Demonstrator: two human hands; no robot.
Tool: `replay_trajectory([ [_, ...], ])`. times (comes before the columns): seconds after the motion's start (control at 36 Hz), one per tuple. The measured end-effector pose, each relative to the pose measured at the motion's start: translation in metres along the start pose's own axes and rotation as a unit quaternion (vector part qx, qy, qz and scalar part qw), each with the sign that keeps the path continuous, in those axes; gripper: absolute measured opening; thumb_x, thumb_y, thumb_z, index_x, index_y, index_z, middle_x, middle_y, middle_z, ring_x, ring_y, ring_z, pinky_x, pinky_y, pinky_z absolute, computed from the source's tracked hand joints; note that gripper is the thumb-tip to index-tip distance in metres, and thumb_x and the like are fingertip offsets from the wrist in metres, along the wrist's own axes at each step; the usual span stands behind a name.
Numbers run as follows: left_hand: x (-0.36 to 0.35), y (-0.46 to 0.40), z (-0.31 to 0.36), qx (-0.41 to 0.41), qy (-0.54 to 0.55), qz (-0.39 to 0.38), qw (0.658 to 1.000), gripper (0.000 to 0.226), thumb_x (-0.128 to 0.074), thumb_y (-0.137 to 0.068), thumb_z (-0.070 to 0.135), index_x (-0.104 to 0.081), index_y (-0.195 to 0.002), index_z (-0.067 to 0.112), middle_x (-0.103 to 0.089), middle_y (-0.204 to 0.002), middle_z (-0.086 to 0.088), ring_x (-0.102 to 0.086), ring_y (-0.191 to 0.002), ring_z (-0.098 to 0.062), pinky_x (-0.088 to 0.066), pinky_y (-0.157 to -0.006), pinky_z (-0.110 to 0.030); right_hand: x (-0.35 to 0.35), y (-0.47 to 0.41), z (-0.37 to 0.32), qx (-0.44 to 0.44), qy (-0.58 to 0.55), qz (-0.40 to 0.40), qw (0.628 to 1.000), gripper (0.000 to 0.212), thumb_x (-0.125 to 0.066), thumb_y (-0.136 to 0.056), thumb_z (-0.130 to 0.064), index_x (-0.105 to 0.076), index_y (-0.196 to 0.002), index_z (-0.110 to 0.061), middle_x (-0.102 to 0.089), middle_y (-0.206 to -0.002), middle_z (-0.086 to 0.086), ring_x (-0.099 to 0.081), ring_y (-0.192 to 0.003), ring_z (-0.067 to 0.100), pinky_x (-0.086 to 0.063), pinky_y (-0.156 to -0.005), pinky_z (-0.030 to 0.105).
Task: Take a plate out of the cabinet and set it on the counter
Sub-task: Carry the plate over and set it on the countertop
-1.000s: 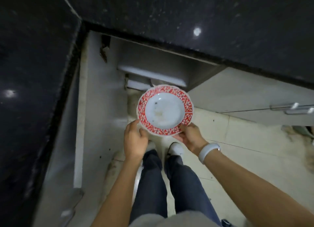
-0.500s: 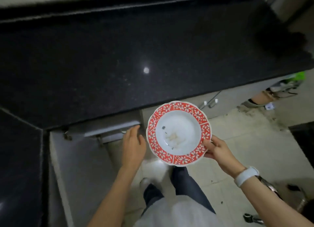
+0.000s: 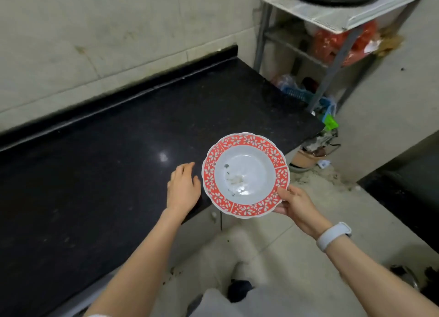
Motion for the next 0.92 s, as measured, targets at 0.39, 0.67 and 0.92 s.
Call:
replay_trajectory([
  [0.39, -0.069, -0.154, 0.092, -0.011, -0.072, -0.072, 0.995, 0.051, -0.045, -0.091, 0.022, -0.030, -0.139, 0.015, -0.031, -0.148, -0.011, -0.028, -0.136, -0.031, -0.029, -0.109, -0.053, 0.078, -0.131, -0.077, -0.016, -0.064, 0.031, 0.997, 0.019, -0.041, -0.093, -0.009, -0.058, -0.087, -0.016, -0.074, -0.059, -0.008, -0.069, -0.055, 0.008, -0.058, -0.051, 0.022],
  [0.67, -0.107, -0.298, 0.089, 0.066, -0.099, -0.099, 0.988, 0.054, -0.045, -0.091, 0.031, -0.026, -0.141, 0.023, -0.016, -0.156, -0.008, -0.008, -0.143, -0.032, -0.010, -0.114, -0.061, 0.085, -0.270, -0.148, -0.039, -0.065, 0.022, 0.997, 0.019, -0.043, -0.093, -0.009, -0.060, -0.087, -0.015, -0.075, -0.061, -0.005, -0.071, -0.058, 0.011, -0.058, -0.050, 0.023],
  [0.92, -0.124, -0.348, 0.055, 0.154, -0.118, -0.125, 0.973, 0.069, -0.029, -0.084, 0.066, 0.004, -0.141, 0.045, 0.024, -0.155, 0.003, 0.028, -0.139, -0.029, 0.014, -0.109, -0.066, 0.038, -0.379, -0.194, -0.082, -0.062, -0.019, 0.995, 0.026, -0.041, -0.093, -0.009, -0.049, -0.118, -0.009, -0.064, -0.098, 0.006, -0.062, -0.086, 0.022, -0.056, -0.071, 0.034],
])
Point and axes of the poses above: each hand's wrist, its own y-axis away from the middle knuckle, its own x-axis out of the back of the hand, z = x × y, the point moved 7 cm from there along -y, towards the middle knuckle
